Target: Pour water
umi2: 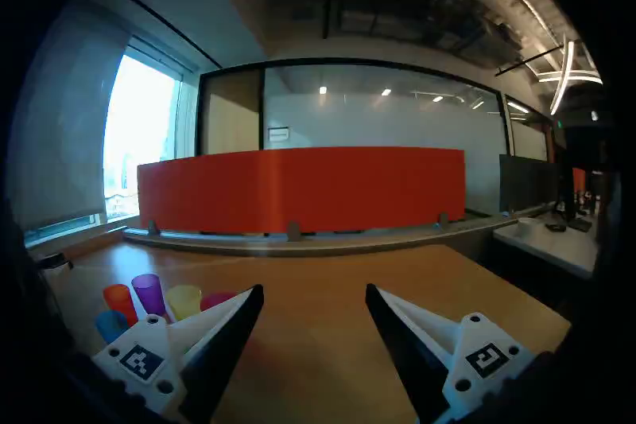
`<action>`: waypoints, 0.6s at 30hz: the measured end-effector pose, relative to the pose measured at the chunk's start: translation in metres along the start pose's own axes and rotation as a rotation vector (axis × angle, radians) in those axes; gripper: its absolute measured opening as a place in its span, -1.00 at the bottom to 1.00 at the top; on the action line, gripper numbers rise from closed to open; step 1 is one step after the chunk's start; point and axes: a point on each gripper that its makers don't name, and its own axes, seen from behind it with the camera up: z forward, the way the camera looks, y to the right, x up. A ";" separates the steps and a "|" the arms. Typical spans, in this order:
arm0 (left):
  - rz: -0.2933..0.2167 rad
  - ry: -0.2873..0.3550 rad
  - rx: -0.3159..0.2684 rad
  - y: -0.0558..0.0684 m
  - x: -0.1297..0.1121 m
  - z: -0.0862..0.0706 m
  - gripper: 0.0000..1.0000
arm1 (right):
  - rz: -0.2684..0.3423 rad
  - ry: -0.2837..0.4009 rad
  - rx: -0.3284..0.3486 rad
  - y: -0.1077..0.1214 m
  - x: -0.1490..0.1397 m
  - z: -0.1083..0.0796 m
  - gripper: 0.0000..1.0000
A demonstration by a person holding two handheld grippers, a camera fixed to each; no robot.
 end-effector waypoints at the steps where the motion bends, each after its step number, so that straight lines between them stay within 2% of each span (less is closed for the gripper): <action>1: 0.001 -0.002 0.000 0.000 -0.001 0.000 0.96 | 0.000 0.000 0.000 0.000 0.000 0.000 0.98; 18: 0.005 -0.033 -0.006 0.001 -0.007 0.002 0.97 | 0.002 -0.002 -0.003 0.001 -0.001 0.000 0.98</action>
